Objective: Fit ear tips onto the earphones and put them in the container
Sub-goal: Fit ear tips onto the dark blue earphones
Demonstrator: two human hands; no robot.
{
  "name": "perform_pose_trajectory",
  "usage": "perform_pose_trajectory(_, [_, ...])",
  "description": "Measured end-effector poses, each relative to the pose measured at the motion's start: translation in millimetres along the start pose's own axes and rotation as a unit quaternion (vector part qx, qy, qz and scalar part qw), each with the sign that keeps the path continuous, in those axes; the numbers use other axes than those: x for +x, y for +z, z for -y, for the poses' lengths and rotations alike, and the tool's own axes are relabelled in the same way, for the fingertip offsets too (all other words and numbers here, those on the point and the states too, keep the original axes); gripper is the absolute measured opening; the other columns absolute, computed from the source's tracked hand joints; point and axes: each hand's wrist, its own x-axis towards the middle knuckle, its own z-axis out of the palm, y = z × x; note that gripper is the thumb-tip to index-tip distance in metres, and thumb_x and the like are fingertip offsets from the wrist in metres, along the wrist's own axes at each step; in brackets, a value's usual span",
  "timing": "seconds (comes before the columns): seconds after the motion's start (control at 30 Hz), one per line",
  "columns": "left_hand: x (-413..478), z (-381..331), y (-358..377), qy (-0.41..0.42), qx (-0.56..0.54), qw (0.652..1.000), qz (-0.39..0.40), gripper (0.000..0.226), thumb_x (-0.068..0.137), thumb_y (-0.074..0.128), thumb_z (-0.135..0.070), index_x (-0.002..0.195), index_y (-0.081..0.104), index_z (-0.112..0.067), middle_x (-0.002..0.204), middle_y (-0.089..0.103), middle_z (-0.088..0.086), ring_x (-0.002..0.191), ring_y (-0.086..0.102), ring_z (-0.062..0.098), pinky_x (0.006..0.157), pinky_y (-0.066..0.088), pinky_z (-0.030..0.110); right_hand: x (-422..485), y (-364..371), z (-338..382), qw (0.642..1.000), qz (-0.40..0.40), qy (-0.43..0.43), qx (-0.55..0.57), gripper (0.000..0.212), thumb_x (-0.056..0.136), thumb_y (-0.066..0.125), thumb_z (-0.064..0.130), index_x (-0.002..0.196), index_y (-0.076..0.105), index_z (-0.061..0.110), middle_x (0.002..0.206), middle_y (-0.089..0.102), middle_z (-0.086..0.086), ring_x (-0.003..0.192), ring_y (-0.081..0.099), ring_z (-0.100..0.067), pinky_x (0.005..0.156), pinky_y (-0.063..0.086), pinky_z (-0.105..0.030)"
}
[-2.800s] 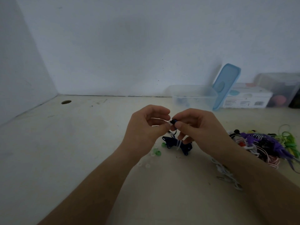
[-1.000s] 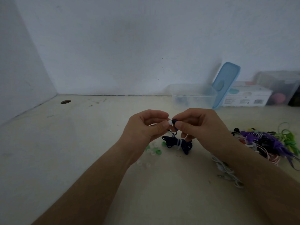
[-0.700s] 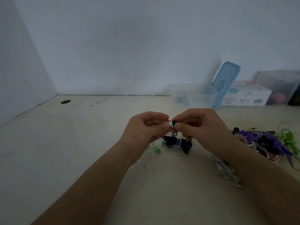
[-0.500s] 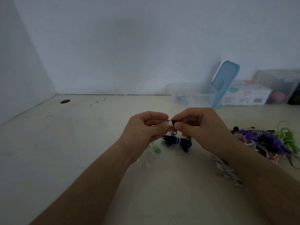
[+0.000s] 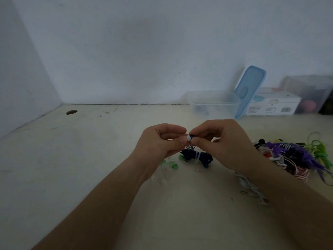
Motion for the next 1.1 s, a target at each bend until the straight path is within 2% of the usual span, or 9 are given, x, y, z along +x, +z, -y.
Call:
perform_pose_trajectory(0.23, [-0.3,0.2,0.5,0.0,-0.02,1.0,0.011,0.035,0.059,0.078,-0.014,0.093,0.071,-0.009,0.09,0.076,0.013,0.086,0.074,0.024,0.074,0.057,0.025,-0.7,-2.2,-3.1,0.99,0.021,0.063,0.124,0.012,0.087,0.071,0.003,0.096,0.076,0.01,0.075,0.076,-0.001,0.056,0.065,-0.012,0.058,0.056,-0.026])
perform_pose_trajectory(0.5, [-0.6,0.7,0.8,0.01,0.008,1.0,0.005,0.037,0.059,0.079,-0.018,0.095,0.071,-0.01,0.089,0.077,0.011,0.087,0.074,0.024,0.075,0.057,0.026,-1.2,-2.4,-0.7,0.995,0.017,0.04,0.088,0.012,0.086,0.071,0.004,0.095,0.076,0.012,0.074,0.075,0.002,0.055,0.066,-0.007,0.056,0.053,-0.019])
perform_pose_trajectory(0.67, [-2.9,-6.2,2.3,0.057,0.089,0.994,0.013,0.022,0.082,0.075,-0.01,0.104,0.071,-0.012,0.093,0.077,0.004,0.087,0.074,0.019,0.074,0.058,0.024,-0.2,-4.2,3.6,0.991,0.01,0.08,0.107,0.011,0.088,0.071,0.008,0.098,0.074,0.012,0.076,0.077,0.001,0.058,0.07,-0.02,0.056,0.06,-0.031])
perform_pose_trajectory(0.77, [-3.7,-7.5,4.2,0.085,0.125,0.988,0.025,0.019,0.088,0.069,-0.007,0.106,0.071,-0.013,0.095,0.077,0.004,0.089,0.074,0.019,0.073,0.058,0.023,1.2,-7.0,4.7,0.987,0.003,0.117,0.113,0.008,0.086,0.074,0.013,0.093,0.071,0.012,0.074,0.076,-0.002,0.06,0.071,-0.023,0.059,0.061,-0.036])
perform_pose_trajectory(0.9, [-2.0,-7.2,3.8,0.104,0.175,0.979,0.023,0.02,0.09,0.069,-0.01,0.108,0.072,-0.018,0.099,0.075,-0.003,0.088,0.071,0.011,0.074,0.058,0.023,1.7,-7.6,4.8,0.991,-0.009,0.121,0.059,0.008,0.087,0.073,0.023,0.084,0.072,0.016,0.07,0.075,0.005,0.06,0.07,-0.012,0.055,0.055,-0.02])
perform_pose_trajectory(1.0, [2.8,-4.1,-2.5,0.138,0.262,0.955,-0.004,0.022,0.094,0.063,-0.014,0.11,0.07,-0.028,0.102,0.071,-0.01,0.086,0.066,0.005,0.075,0.053,0.014,4.9,-12.6,0.9,0.989,-0.04,0.134,-0.038,0.011,0.096,0.06,0.028,0.091,0.07,0.027,0.08,0.074,0.012,0.068,0.067,-0.004,0.063,0.049,-0.018])
perform_pose_trajectory(1.07, [6.6,-0.9,-6.0,0.161,0.36,0.918,-0.021,0.024,0.097,0.058,-0.016,0.111,0.069,-0.033,0.104,0.065,-0.014,0.088,0.06,0.004,0.075,0.043,0.005,5.5,-19.0,-1.7,0.981,0.02,0.144,-0.127,0.014,0.095,0.057,0.035,0.105,0.067,0.036,0.098,0.068,0.019,0.081,0.063,0.0,0.069,0.046,-0.017])
perform_pose_trajectory(1.1, [7.8,0.9,-6.5,0.164,0.397,0.903,-0.025,0.024,0.098,0.056,-0.017,0.11,0.069,-0.034,0.104,0.061,-0.013,0.088,0.057,0.003,0.074,0.039,0.002,4.6,-21.1,-1.8,0.971,0.074,0.147,-0.172,0.021,0.091,0.059,0.046,0.111,0.064,0.041,0.106,0.063,0.02,0.087,0.06,0.001,0.073,0.045,-0.018])
